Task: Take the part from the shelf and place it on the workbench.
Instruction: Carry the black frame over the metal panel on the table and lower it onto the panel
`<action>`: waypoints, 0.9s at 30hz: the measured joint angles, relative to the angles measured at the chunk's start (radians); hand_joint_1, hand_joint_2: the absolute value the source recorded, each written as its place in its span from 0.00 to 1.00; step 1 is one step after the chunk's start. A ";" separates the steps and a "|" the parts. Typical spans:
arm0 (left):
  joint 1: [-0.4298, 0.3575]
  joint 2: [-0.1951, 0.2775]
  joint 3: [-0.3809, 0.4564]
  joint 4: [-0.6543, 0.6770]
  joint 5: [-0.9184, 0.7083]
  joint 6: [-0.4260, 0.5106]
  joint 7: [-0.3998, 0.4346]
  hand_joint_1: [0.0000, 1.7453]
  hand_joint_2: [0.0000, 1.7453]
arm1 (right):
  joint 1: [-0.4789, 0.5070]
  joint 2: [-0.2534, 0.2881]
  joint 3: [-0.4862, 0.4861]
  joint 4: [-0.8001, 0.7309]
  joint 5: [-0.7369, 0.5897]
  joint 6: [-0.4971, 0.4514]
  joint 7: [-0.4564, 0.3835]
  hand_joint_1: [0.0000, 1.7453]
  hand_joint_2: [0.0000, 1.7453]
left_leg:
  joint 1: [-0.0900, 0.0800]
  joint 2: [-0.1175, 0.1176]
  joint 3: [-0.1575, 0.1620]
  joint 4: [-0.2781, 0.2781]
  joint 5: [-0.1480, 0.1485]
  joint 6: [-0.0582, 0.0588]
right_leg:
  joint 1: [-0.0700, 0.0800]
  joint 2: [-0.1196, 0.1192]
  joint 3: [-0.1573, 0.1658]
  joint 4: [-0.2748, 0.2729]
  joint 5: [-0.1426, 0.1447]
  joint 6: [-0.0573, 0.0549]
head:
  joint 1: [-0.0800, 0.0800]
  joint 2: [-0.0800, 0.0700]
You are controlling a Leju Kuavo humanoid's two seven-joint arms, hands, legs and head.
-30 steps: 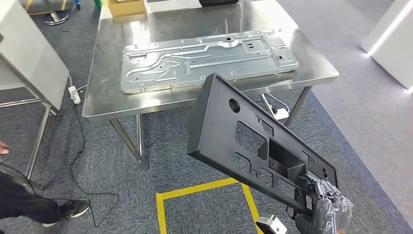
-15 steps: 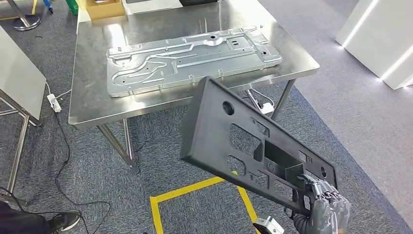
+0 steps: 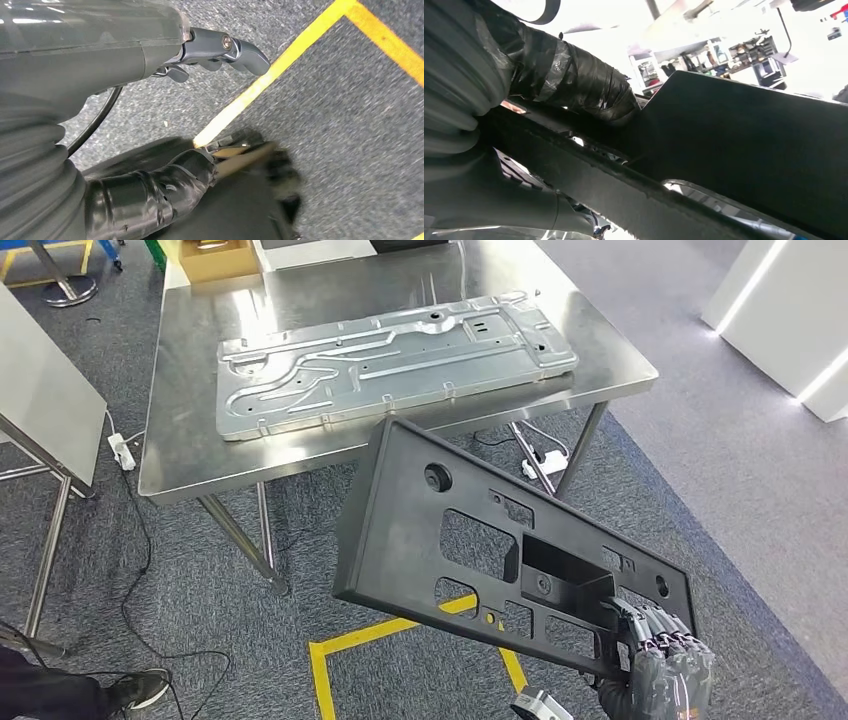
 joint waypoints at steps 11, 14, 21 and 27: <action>-0.003 0.000 0.001 0.000 0.001 -0.001 0.000 0.00 1.00 | 0.004 0.000 0.000 -0.001 -0.012 0.000 -0.001 1.00 1.00 | -0.006 -0.039 0.024 -0.070 0.027 0.049 | -0.007 0.025 -0.123 0.274 -0.131 0.040 | 0.001 0.000; -0.003 0.000 0.001 0.000 0.001 -0.002 0.000 0.00 1.00 | 0.004 0.000 0.000 -0.001 -0.013 0.000 0.001 1.00 1.00 | -0.005 -0.062 0.027 -0.066 0.023 0.046 | -0.008 0.038 -0.063 0.136 -0.037 0.033 | 0.001 0.000; -0.003 0.000 0.002 0.000 0.001 -0.003 0.000 0.00 1.00 | 0.003 0.000 0.000 -0.002 -0.014 0.000 0.002 1.00 1.00 | -0.004 -0.078 0.011 -0.045 0.007 0.015 | -0.005 0.053 -0.006 -0.005 0.008 0.008 | 0.000 0.000; -0.002 0.000 0.004 0.000 -0.001 -0.003 0.000 0.00 1.00 | 0.003 0.002 0.000 -0.001 -0.010 0.000 0.015 1.00 1.00 | 0.001 -0.045 -0.102 0.205 -0.096 -0.002 | -0.004 0.022 -0.003 -0.007 0.007 -0.008 | -0.002 0.000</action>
